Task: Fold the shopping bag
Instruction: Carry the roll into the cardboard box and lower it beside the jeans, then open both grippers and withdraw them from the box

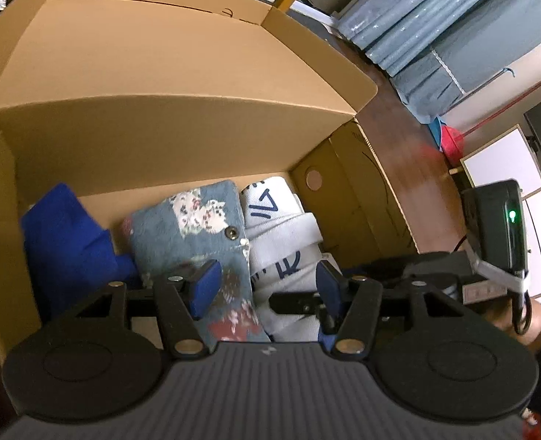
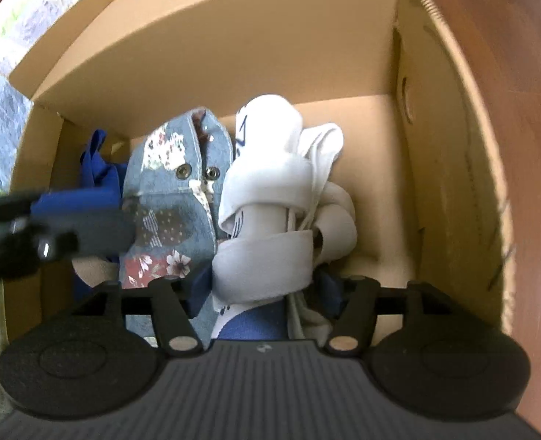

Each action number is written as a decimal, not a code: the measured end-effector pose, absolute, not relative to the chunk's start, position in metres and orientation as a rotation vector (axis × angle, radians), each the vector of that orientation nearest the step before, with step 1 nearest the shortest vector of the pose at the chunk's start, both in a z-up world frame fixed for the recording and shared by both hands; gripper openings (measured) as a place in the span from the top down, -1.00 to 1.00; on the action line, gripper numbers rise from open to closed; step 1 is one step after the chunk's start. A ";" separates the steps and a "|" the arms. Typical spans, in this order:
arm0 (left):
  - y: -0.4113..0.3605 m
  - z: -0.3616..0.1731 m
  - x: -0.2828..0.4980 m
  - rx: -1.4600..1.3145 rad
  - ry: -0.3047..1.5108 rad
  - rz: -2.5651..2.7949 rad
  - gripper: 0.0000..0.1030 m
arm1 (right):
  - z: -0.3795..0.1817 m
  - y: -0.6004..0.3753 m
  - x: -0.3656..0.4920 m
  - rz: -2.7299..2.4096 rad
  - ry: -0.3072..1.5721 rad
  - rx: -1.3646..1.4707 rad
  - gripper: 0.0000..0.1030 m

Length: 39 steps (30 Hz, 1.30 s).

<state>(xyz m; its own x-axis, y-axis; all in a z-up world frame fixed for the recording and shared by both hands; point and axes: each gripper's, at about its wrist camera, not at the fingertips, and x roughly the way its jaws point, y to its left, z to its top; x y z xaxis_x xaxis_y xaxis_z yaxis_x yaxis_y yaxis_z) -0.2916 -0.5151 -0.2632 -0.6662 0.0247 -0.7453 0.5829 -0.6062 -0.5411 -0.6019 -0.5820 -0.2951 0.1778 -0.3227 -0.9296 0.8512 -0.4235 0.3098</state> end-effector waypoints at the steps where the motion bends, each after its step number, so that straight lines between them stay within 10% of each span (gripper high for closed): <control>1: -0.514 -0.263 -0.291 1.047 1.166 -2.306 -0.15 | -0.293 -0.582 -0.601 -1.467 0.547 1.430 -0.28; 10: -0.506 -0.242 -0.282 1.072 1.119 -2.132 -0.15 | -0.258 -0.577 -0.584 -1.513 0.554 1.278 -0.38; 20: -0.454 -0.170 -0.289 1.309 0.458 -1.959 -0.27 | -0.216 -0.529 -0.579 -1.464 0.509 1.140 -0.45; 39: -0.351 -0.111 -0.256 0.966 0.695 -1.765 -0.66 | -0.170 -0.449 -0.569 -1.443 0.494 1.105 -0.98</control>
